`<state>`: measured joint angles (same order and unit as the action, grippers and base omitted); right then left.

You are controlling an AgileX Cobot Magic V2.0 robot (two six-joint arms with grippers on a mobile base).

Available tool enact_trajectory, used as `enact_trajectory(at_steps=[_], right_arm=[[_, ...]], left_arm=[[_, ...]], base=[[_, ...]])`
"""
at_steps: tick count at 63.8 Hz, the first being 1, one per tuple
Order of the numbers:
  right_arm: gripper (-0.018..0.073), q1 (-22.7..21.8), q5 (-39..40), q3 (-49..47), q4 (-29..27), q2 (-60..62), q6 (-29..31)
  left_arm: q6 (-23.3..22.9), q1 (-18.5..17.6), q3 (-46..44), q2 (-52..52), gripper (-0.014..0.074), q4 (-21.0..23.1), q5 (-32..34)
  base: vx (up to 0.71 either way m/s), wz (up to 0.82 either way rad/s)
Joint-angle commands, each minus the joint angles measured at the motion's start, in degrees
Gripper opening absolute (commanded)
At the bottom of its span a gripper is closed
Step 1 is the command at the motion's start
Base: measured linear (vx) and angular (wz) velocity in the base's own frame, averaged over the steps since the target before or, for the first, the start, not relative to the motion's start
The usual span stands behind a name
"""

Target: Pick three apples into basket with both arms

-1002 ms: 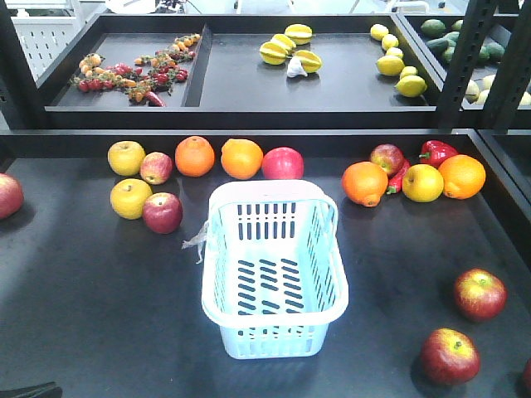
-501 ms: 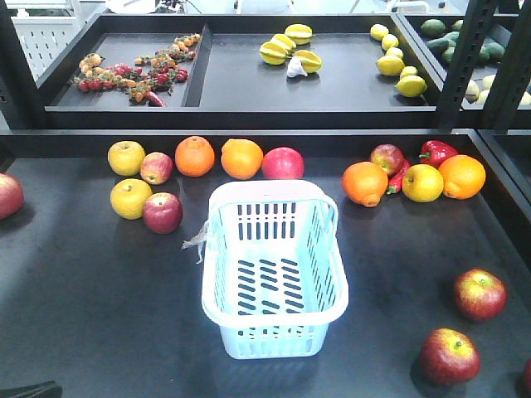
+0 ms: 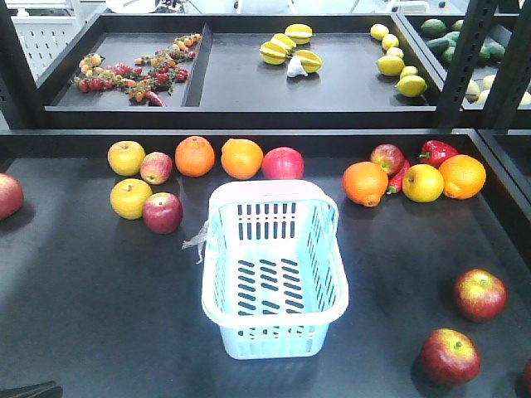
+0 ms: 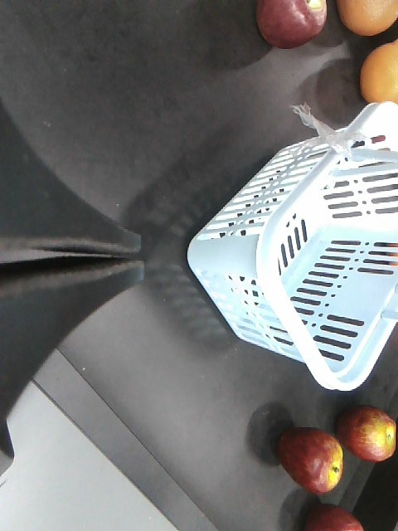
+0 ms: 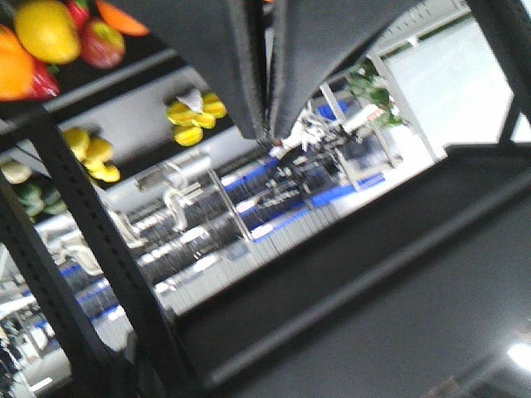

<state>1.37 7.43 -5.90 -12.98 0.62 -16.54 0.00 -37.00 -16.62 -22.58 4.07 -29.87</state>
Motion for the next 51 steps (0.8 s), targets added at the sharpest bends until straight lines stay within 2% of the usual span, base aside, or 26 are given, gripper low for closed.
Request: enact_trajectory(at_steps=[1,8,14,19,34,41,46,51], right_arm=[[-0.0003,-0.1,-6.3,-9.7,1.1,-2.3,1.3],[-0.0003,-0.1,-21.9,-20.0,5.5,-9.1,7.0],[-0.0003,-0.1,-34.8,-28.1,6.2,-16.4,12.5],[-0.0002,-0.1,-37.9,-31.7,6.2,-21.6,14.9],[0.0028,-0.1,-36.9,-32.7,6.2,-29.7,17.0],[0.0162,-0.1,-39.4,-32.7,3.8,-34.5,20.4],[0.0352,-0.1,-39.5,-32.7,2.6,-37.4,22.6],[0.0559,-0.1,-36.1,-32.7,2.9,-39.9,25.0]], left_arm=[[-0.7,-0.2,-1.6,-0.4,-0.0008,0.6,4.0],[-0.7,-0.2,-1.6,-0.4,-0.0008,0.6,4.0],[-0.7,-0.2,-1.6,-0.4,-0.0007,0.6,4.0],[-0.7,-0.2,-1.6,-0.4,-0.0007,0.6,4.0],[-0.7,-0.2,-1.6,-0.4,-0.0008,0.6,4.0],[-0.7,-0.2,-1.6,-0.4,-0.0008,0.6,4.0],[-0.7,-0.2,-1.6,-0.4,-0.0008,0.6,4.0],[-0.7,-0.2,-1.6,-0.4,-0.0008,0.6,4.0]], base=[[0.0,0.0],[0.0,0.0],[0.0,0.0],[0.0,0.0],[0.0,0.0],[0.0,0.0],[0.0,0.0],[0.0,0.0]])
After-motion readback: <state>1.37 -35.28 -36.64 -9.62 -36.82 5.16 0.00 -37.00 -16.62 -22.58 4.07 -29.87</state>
